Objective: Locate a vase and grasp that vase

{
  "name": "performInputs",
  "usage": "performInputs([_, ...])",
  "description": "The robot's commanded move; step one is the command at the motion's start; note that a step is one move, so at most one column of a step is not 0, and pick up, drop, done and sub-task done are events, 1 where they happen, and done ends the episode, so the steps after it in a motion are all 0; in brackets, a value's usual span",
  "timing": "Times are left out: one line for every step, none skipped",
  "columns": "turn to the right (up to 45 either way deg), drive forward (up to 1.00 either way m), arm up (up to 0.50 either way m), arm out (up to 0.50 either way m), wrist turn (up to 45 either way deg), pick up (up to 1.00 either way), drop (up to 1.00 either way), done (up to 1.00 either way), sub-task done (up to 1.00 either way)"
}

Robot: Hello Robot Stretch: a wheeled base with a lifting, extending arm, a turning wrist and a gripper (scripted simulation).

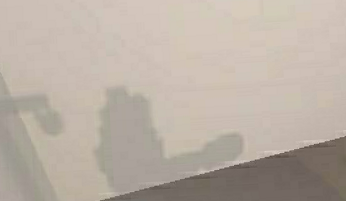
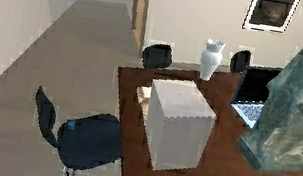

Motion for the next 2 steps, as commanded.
performInputs([15.0, 0.0, 0.0, 0.0, 0.0, 0.0, 0.0, 0.0, 0.0])
performInputs([0.0, 0.85, 0.0, 0.0, 0.0, 0.0, 0.0, 0.0, 0.0])
